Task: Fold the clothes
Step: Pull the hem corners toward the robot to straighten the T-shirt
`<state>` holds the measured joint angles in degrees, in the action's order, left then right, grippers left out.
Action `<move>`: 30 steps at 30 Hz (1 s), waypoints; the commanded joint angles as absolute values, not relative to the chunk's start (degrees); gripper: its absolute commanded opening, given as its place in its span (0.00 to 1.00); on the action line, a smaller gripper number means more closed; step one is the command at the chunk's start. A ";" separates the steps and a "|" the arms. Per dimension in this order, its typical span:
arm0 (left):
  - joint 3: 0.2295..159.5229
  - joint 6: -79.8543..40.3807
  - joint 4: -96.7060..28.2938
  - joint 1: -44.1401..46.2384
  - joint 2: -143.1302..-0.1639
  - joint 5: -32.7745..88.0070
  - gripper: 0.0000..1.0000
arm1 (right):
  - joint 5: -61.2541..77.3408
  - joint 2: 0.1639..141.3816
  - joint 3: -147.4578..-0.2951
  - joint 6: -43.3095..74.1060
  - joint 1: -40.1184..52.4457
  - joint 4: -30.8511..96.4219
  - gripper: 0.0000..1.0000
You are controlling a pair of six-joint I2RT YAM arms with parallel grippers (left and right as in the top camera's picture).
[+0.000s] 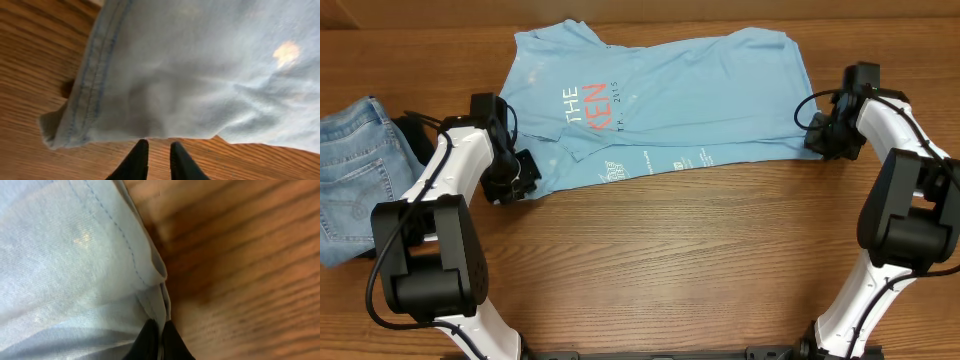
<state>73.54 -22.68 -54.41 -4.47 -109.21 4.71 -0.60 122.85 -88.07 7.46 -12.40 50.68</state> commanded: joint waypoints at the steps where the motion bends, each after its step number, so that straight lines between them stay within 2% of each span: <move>1: 73.21 -22.26 -55.92 -4.12 -109.10 2.33 0.04 | -0.60 123.46 -85.84 9.23 -13.28 56.69 0.04; 6: 69.38 -22.31 -51.92 -4.12 -109.10 0.67 0.06 | -0.51 123.46 -85.84 10.26 -16.25 62.59 0.04; 8: 68.05 -22.26 -48.58 -4.12 -109.10 1.06 0.20 | -0.36 123.46 -85.84 10.28 -16.73 63.00 0.04; 10: 67.53 -22.28 -47.42 -4.12 -109.10 0.89 0.23 | -0.36 123.46 -85.84 10.26 -16.73 63.37 0.04; 11: 67.51 -22.24 -46.35 -4.12 -109.10 0.36 0.47 | -0.36 123.46 -85.84 10.26 -16.73 63.37 0.04; 14: 68.95 -20.23 -46.87 -4.08 -109.01 2.44 0.38 | -0.36 123.46 -85.84 10.26 -16.73 63.37 0.04; 21: 80.79 -19.25 -55.64 -4.10 -108.90 4.54 0.36 | -0.36 123.46 -85.84 10.28 -16.73 62.67 0.04; 22: 81.76 -19.25 -55.42 -4.10 -108.90 4.51 0.34 | -0.36 123.46 -85.84 10.26 -16.73 62.67 0.04; 26: 80.68 -19.25 -49.39 -4.08 -109.97 3.66 0.38 | -0.34 123.46 -85.84 10.26 -16.73 62.57 0.04; 30: 77.60 -19.27 -49.39 -4.08 -114.02 4.05 0.36 | -0.36 123.46 -85.84 10.31 -16.73 64.45 0.04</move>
